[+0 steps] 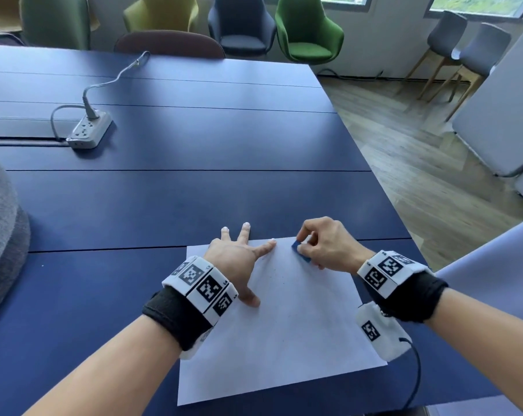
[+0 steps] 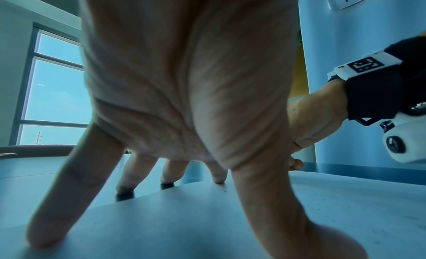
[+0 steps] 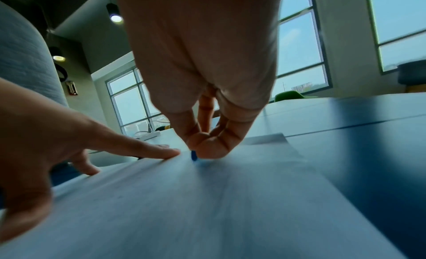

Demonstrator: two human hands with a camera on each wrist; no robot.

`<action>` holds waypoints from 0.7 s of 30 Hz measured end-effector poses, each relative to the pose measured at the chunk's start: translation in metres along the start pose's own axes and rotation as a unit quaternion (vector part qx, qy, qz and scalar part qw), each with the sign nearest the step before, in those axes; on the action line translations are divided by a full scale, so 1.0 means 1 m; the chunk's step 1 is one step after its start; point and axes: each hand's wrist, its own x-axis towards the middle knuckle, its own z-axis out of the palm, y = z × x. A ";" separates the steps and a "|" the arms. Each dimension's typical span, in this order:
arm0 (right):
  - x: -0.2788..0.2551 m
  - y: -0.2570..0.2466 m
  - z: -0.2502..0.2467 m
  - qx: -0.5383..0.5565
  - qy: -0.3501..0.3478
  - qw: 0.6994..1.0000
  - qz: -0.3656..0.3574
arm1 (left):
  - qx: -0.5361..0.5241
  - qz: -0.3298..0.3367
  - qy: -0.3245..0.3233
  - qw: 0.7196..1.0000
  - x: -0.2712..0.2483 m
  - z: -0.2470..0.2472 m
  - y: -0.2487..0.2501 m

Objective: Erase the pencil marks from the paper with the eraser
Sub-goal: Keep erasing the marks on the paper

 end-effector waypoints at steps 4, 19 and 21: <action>-0.004 -0.001 0.001 -0.063 -0.061 0.996 -0.036 | -0.006 -0.004 -0.005 1.000 0.001 0.000 0.000; -0.012 0.009 -0.002 -0.058 -0.067 0.995 -0.055 | -0.001 -0.007 -0.010 1.000 0.003 0.000 0.000; -0.020 0.007 -0.002 -0.071 -0.130 0.987 -0.057 | -0.004 -0.009 -0.010 1.000 0.002 0.000 0.001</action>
